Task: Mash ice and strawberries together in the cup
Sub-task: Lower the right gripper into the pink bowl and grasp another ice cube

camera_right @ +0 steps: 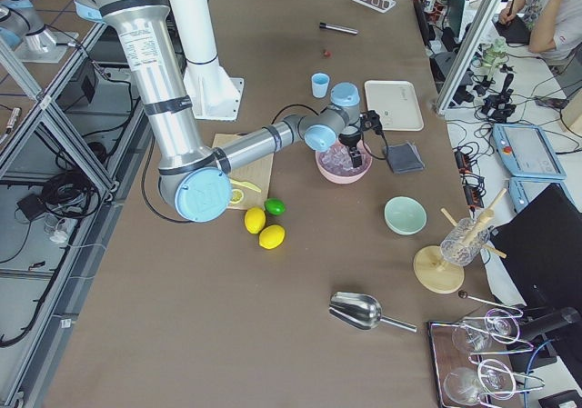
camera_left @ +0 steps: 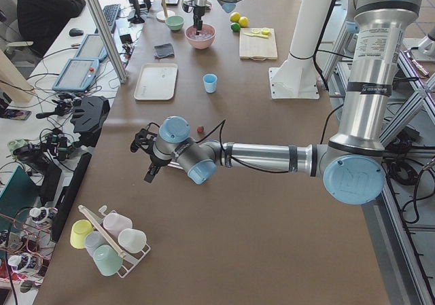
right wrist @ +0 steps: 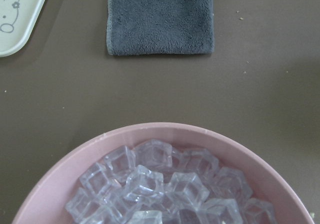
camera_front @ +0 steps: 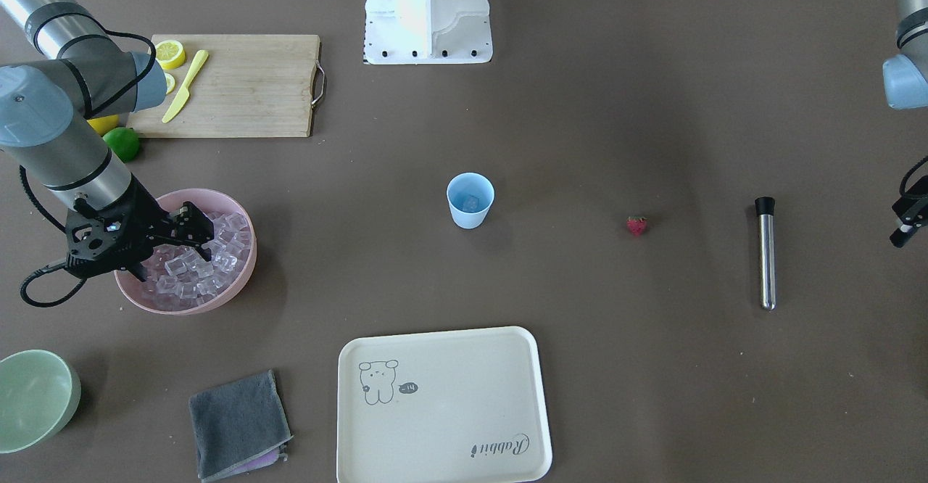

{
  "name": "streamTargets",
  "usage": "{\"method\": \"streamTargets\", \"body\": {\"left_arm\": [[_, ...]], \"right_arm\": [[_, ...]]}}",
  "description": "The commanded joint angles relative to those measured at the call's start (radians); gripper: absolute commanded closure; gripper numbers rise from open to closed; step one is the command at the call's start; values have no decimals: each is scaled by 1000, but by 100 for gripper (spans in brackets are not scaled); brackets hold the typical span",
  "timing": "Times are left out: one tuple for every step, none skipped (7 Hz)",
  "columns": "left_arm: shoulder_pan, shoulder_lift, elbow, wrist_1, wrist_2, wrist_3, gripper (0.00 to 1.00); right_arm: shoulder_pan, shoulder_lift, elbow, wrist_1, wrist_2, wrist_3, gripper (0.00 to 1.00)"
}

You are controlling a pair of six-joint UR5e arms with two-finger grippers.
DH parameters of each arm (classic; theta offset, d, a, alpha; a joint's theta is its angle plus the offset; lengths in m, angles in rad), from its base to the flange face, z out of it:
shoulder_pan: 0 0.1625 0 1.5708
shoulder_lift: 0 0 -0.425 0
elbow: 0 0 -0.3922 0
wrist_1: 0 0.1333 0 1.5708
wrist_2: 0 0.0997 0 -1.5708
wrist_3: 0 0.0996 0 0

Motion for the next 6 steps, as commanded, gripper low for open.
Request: {"method": "streamTargets", "body": {"left_arm": [[0, -1, 4, 0, 0, 0, 2], [0, -1, 4, 1, 0, -1, 2], [0, -1, 4, 1, 0, 2, 2], [0, -1, 2, 1, 0, 0, 2], [0, -1, -1, 0, 0, -1, 2], [0, 1, -2, 0, 0, -1, 2]], "right_arm": [[-16, -7, 1, 0, -16, -5, 1], [-25, -16, 1, 9, -39, -12, 1], [-25, -22, 1, 14, -39, -14, 1], [-25, -28, 1, 28, -39, -14, 1], [-26, -30, 1, 28, -43, -14, 1], [-25, -42, 7, 28, -47, -14, 1]]}}
